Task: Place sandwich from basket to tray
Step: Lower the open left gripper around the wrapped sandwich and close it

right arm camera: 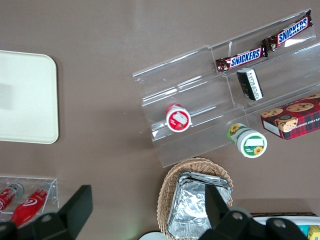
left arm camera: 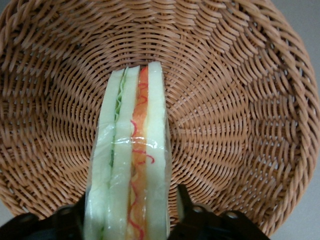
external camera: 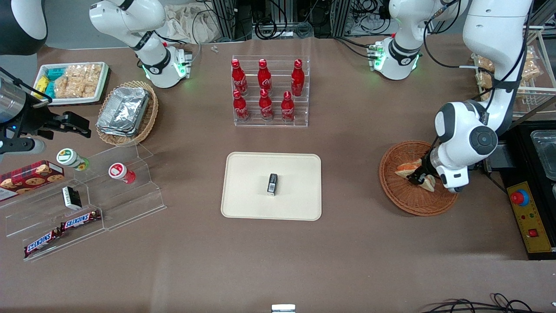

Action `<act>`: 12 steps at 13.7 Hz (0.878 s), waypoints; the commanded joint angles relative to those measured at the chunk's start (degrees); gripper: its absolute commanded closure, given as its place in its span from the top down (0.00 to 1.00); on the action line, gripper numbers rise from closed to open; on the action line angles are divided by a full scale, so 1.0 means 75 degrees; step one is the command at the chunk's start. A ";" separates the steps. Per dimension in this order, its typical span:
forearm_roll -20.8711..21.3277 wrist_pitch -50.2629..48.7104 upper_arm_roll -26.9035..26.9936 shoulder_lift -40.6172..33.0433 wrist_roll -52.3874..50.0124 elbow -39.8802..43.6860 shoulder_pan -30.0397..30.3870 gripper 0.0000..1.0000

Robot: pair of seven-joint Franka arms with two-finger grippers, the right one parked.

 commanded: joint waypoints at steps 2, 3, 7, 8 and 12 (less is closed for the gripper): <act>0.0069 0.0374 0.0074 0.0137 -0.0413 0.0014 -0.0072 0.07; 0.0069 0.0363 0.0074 0.0067 -0.0413 0.0025 -0.0072 0.00; 0.0116 -0.0838 0.0051 -0.0916 -0.0261 0.0281 -0.0072 0.00; 0.0128 -0.1401 0.0028 -0.1046 -0.0156 0.0596 -0.0095 0.00; 0.0116 -0.3266 -0.0417 -0.1106 0.0137 0.2049 -0.0107 0.00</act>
